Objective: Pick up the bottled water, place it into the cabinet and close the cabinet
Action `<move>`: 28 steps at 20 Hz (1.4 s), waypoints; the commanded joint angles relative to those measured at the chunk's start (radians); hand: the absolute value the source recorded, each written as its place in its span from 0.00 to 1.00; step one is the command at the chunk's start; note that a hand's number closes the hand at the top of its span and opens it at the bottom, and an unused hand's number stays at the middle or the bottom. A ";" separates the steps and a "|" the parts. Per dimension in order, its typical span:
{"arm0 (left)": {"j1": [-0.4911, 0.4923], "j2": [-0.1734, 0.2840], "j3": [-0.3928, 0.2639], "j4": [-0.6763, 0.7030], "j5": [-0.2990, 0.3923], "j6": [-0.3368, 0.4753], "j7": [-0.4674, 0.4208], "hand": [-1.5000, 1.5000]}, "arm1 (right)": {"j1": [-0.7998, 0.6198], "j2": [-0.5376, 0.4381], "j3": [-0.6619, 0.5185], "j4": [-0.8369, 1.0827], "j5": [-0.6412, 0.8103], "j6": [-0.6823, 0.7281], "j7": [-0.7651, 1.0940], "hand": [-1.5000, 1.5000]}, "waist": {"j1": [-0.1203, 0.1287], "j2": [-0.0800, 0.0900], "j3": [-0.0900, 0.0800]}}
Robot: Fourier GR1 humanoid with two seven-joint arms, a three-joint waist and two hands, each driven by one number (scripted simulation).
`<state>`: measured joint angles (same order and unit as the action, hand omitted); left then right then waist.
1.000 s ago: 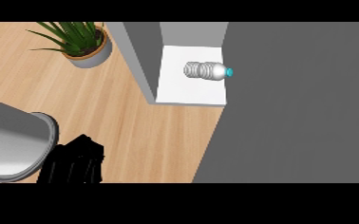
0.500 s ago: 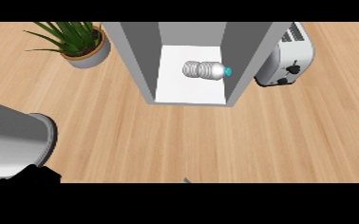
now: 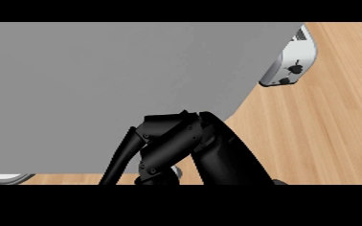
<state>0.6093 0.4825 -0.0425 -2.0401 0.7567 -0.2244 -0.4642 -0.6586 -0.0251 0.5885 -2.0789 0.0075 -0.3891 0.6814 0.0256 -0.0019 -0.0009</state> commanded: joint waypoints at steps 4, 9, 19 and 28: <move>0.000 0.025 0.105 0.043 0.089 -0.095 0.010 1.00 | -0.175 0.025 -0.168 0.320 -0.121 0.045 -0.137 1.00 | 0.002 0.006 0.000; 0.076 0.012 0.126 -0.003 0.072 -0.128 0.014 1.00 | -0.196 0.023 -0.298 0.522 -0.170 0.200 -0.250 1.00 | 0.004 0.006 0.001; 0.039 -0.027 0.135 0.015 0.048 -0.136 0.037 1.00 | -0.255 0.006 -0.390 0.805 -0.179 0.279 -0.393 1.00 | 0.005 0.009 0.001; -0.005 0.014 0.164 0.074 0.109 -0.198 0.057 1.00 | -0.232 -0.017 -0.399 0.899 -0.137 0.258 -0.451 1.00 | 0.024 0.022 0.000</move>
<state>0.6116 0.4932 0.1200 -1.9652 0.8569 -0.4143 -0.4142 -0.8794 -0.0058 0.2701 -1.3945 -0.1544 -0.0977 0.2407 0.0371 -0.0500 0.0039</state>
